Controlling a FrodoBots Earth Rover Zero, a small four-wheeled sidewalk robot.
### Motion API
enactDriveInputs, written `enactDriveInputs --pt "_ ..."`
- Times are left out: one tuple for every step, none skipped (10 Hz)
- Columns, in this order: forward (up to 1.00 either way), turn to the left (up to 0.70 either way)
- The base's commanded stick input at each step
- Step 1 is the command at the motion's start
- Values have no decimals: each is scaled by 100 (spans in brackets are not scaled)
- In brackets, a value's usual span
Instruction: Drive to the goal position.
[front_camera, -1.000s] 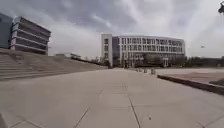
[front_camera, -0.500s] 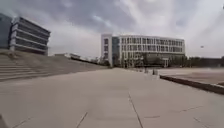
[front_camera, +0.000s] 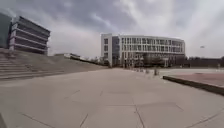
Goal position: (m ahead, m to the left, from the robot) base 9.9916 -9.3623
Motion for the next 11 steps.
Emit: enactDriveInputs --pt "70 0" --pt "70 0" --pt "70 0" --pt "70 0" --pt "70 0" --pt "70 0" --pt "70 0" --pt "70 0" --pt "70 0" --pt "70 0" --pt "70 0"
